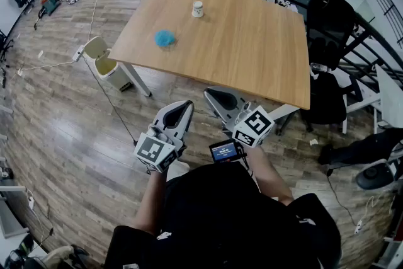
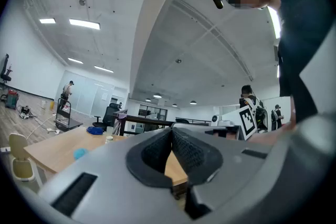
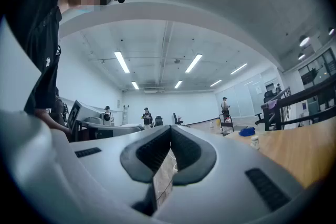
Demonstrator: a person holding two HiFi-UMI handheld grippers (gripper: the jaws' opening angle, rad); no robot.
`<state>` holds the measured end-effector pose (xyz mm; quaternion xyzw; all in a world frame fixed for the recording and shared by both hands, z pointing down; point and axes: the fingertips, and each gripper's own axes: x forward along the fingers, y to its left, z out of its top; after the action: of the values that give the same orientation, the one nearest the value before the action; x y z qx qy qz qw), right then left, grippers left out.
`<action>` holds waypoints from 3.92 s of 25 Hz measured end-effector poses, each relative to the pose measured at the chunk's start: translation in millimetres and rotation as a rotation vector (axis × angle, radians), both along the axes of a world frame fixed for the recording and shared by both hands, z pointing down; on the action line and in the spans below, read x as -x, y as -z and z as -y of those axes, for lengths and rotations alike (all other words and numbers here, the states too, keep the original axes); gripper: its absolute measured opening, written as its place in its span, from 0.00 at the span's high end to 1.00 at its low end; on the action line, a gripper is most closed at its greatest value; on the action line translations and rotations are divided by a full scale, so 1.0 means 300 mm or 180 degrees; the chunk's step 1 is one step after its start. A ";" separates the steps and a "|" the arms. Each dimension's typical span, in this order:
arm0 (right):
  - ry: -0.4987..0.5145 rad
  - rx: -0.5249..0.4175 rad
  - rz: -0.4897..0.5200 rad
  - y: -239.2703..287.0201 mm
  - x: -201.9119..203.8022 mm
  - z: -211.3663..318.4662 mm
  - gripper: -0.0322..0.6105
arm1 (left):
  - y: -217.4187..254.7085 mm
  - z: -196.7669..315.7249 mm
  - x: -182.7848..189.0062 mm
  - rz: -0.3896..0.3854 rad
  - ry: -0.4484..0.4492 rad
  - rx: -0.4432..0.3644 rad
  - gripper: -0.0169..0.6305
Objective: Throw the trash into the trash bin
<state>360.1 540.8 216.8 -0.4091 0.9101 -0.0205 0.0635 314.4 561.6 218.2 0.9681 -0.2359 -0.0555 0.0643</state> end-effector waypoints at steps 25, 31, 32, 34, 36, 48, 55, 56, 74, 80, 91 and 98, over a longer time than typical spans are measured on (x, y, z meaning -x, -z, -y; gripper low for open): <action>-0.0313 0.0157 -0.0498 -0.008 0.585 0.593 0.95 | 0.014 0.568 0.694 -0.0395 0.0070 0.0135 0.96; -0.0260 -0.0023 -0.0727 0.026 0.646 0.780 0.95 | 0.013 0.739 0.742 -0.0371 0.0138 0.0224 0.96; -0.0270 -0.0028 -0.0668 0.029 0.653 0.821 0.95 | 0.008 0.769 0.752 -0.0342 0.0156 0.0244 0.96; -0.0296 0.0013 -0.0441 0.034 0.643 0.918 0.95 | -0.009 0.847 0.749 -0.0262 0.0177 0.0270 0.96; -0.0298 0.0033 -0.0320 0.025 0.611 1.005 0.95 | -0.023 0.935 0.718 -0.0203 0.0188 0.0330 0.96; -0.0617 0.0188 0.0201 -0.093 0.197 1.362 0.95 | -0.083 1.287 0.351 0.0272 -0.0211 0.0355 0.96; -0.0682 0.0309 0.0357 -0.133 0.098 1.458 0.95 | -0.145 1.372 0.227 0.0346 -0.0449 0.0493 0.96; -0.0684 0.0308 0.0357 -0.139 0.093 1.472 0.95 | -0.159 1.388 0.224 0.0374 -0.0464 0.0513 0.96; -0.1076 0.0759 0.0168 -0.307 0.048 1.523 0.95 | -0.873 1.639 0.113 0.2270 -0.0948 0.0801 0.43; -0.1075 0.0831 0.0192 -0.343 0.038 1.487 0.95 | -1.106 1.676 0.079 0.2945 -0.1043 0.0558 0.43; -0.0931 0.0871 0.0205 -0.360 0.071 1.466 0.95 | -1.127 1.700 0.087 0.3225 -0.0705 0.0454 0.95; -0.0844 0.0866 0.0366 -0.344 0.039 1.482 0.95 | -1.013 1.728 0.135 0.2967 -0.0290 0.0565 0.95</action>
<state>348.6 96.2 320.1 -0.5283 0.8319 -0.1581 0.0615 274.1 43.1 522.0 0.8899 -0.2007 0.4080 0.0365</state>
